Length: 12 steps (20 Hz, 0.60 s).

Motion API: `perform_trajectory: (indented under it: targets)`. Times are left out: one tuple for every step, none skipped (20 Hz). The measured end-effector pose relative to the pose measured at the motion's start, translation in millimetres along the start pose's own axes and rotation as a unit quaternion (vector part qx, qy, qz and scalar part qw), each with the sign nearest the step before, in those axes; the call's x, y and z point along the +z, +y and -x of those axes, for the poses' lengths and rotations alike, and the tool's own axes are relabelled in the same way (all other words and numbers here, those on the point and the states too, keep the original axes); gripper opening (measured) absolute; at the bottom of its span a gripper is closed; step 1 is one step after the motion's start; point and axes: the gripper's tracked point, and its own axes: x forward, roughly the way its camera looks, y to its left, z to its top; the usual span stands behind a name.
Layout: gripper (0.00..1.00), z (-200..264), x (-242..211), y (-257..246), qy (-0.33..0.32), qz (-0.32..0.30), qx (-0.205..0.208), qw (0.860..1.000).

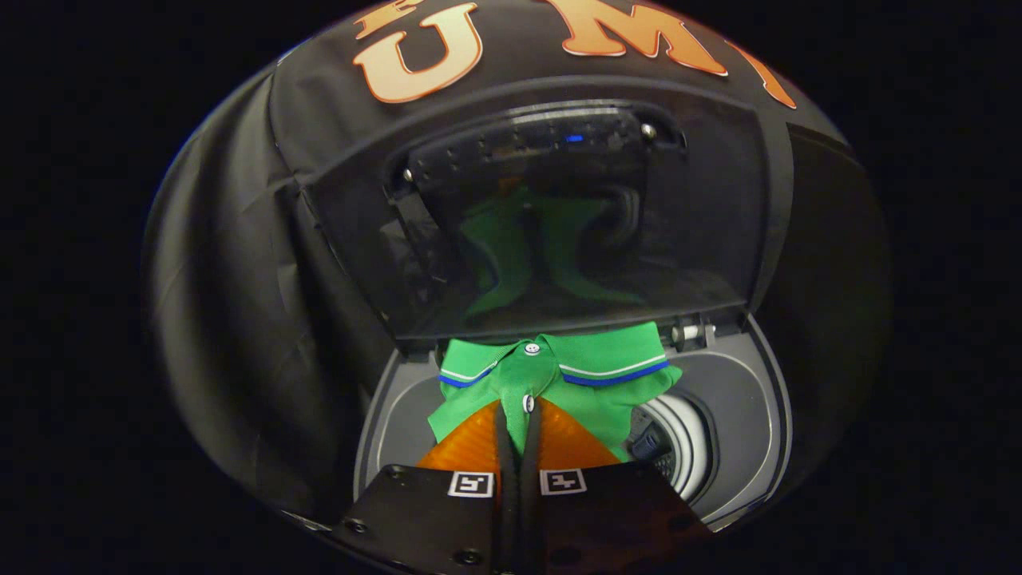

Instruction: Put the clothes into the washing machine and then close the washing machine lid.

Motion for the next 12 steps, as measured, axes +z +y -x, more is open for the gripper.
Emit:
perform_trajectory:
  targets:
    - [0.08, -6, -8, -3, 0.012, -0.003, -0.004, 1.0]
    - [0.08, -11, -16, -6, 0.026, -0.006, -0.007, 1.0]
    - [0.08, -16, -26, -10, 0.042, -0.008, -0.012, 0.999]
    - [0.08, -20, -36, -13, 0.058, -0.01, -0.017, 0.998]
    - [0.08, -24, -45, -16, 0.077, -0.013, -0.025, 0.997]
    - [0.08, -26, -53, -20, 0.091, -0.017, -0.031, 0.995]
    - [0.08, -29, -59, -22, 0.102, -0.022, -0.036, 0.994]
    - [0.08, -32, -65, -23, 0.111, -0.027, -0.039, 0.993]
    - [0.08, -35, -71, -25, 0.122, -0.031, -0.043, 0.991]
    - [0.08, -37, -76, -27, 0.134, -0.034, -0.046, 0.989]
    - [0.08, -40, -79, -29, 0.142, -0.037, -0.049, 0.988]
    - [0.08, -44, -83, -30, 0.15, -0.037, -0.051, 0.987]
